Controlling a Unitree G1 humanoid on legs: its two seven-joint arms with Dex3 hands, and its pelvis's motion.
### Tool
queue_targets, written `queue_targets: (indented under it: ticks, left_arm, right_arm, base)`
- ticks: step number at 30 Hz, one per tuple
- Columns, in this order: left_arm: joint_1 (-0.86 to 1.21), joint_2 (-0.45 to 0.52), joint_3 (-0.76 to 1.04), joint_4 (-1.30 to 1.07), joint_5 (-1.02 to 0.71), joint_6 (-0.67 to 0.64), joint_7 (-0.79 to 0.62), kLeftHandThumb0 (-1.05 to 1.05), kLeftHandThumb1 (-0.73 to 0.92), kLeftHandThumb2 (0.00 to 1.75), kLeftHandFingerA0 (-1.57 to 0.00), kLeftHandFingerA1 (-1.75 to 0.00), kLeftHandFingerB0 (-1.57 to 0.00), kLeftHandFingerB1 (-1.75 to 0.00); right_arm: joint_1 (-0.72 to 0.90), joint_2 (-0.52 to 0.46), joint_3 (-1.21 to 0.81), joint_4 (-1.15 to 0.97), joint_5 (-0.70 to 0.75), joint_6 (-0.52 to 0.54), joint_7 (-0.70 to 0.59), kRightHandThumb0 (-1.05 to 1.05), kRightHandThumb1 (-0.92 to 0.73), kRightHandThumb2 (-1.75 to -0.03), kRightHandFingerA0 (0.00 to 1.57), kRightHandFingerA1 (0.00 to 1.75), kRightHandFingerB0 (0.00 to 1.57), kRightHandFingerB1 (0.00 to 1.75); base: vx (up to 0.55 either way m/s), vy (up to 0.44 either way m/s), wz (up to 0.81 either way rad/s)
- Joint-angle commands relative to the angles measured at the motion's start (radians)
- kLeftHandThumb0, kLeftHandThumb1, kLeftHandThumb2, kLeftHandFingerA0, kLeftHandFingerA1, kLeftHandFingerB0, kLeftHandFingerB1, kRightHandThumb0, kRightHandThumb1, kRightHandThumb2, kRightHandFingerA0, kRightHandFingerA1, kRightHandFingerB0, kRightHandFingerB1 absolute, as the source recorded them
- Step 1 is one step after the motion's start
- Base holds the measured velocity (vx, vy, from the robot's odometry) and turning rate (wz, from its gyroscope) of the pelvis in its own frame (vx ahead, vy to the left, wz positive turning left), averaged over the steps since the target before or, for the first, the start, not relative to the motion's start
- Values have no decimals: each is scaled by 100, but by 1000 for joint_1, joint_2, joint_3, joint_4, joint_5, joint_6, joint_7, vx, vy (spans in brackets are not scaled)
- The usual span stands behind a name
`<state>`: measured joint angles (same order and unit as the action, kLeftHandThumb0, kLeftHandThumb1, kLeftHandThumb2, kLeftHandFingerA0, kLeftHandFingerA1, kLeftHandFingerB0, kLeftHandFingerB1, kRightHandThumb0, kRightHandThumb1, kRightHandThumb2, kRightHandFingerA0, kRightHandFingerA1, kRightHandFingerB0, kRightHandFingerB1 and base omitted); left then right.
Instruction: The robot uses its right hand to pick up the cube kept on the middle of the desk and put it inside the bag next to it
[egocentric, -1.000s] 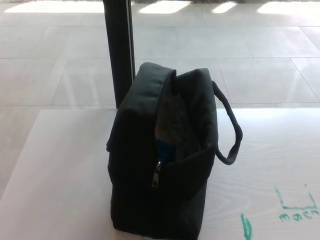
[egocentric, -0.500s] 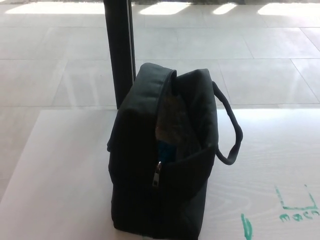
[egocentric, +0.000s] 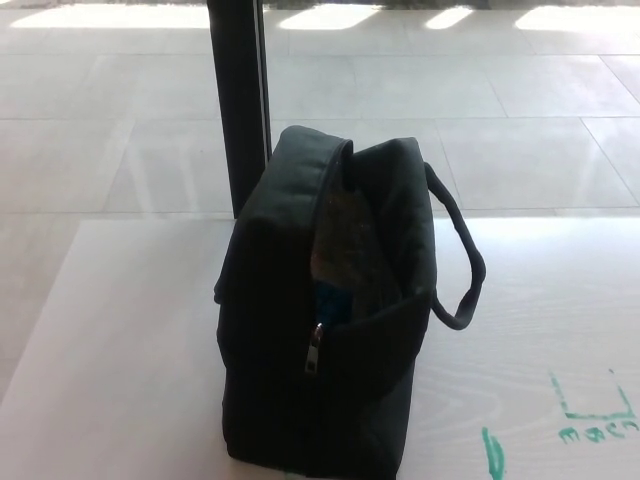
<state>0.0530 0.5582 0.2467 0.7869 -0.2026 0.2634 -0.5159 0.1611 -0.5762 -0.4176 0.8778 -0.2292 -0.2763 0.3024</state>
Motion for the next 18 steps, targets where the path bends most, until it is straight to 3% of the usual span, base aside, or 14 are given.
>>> queue_targets:
  ticks: [1,2,3,6,7,9,10,15,16,17,18]
  left_arm:
    - [0,20,4,8,11,-14,-11,-65,47,81,-10,-54,-22,-51]
    - [-3,18,12,15,3,-11,-13,-62,48,80,-9,-53,-23,-51]
    - [2,16,17,3,-2,-3,-10,-62,48,80,-9,-53,-24,-51]
    - [5,17,17,-15,-3,5,-18,-63,48,80,-9,-53,-22,-51]
    - [3,17,10,-22,7,-7,-13,-64,49,82,-11,-54,-22,-51]
    - [-2,11,14,-15,9,-18,-2,-65,48,82,-12,-54,-24,-51]
    - [5,13,9,-21,13,-32,-10,-65,50,82,-12,-54,-22,-51]
    - [7,-9,51,-32,-17,-23,9,-67,45,81,-15,-54,-24,-51]
    - [3,-9,50,-25,-14,-27,8,-68,45,81,-15,-54,-24,-51]
    - [2,-8,48,-22,-7,-33,9,-69,47,81,-17,-55,-24,-51]
    - [2,-7,47,-21,-4,-35,9,-69,47,81,-17,-55,-24,-51]
  right_arm:
    - [27,-25,9,-9,69,-17,1,-71,-76,-62,5,39,14,33]
    - [35,-27,18,-20,60,-17,-13,-71,-77,-63,6,40,14,33]
    - [33,-29,23,-12,64,-22,-22,-73,-57,-96,0,44,9,46]
    - [30,-32,35,-5,70,-34,-34,-74,-58,-96,0,44,9,45]
    - [12,-31,32,22,86,-60,-33,-37,-48,-105,2,53,0,50]
    - [-23,-30,39,94,85,-92,-61,-37,-47,-104,1,52,0,50]
    - [-27,-33,43,104,86,-101,-64,-70,-75,-62,12,44,15,32]
    - [-36,-35,48,131,106,-150,-78,-70,-72,-61,16,47,16,31]
    - [-34,-36,51,127,107,-141,-77,-73,-57,-90,12,51,11,43]
    - [-32,-39,57,125,107,-139,-75,-71,-73,-62,16,46,15,31]
    - [-32,-40,61,126,109,-140,-75,-71,-73,-62,16,46,15,31]
  base:
    - [0,0,0]
    - [0,0,0]
    - [0,0,0]
    - [0,0,0]
    - [0,0,0]
    - [0,0,0]
    - [0,0,0]
    - [0,0,0]
    - [0,0,0]
    - [0,0,0]
    - [0,0,0]
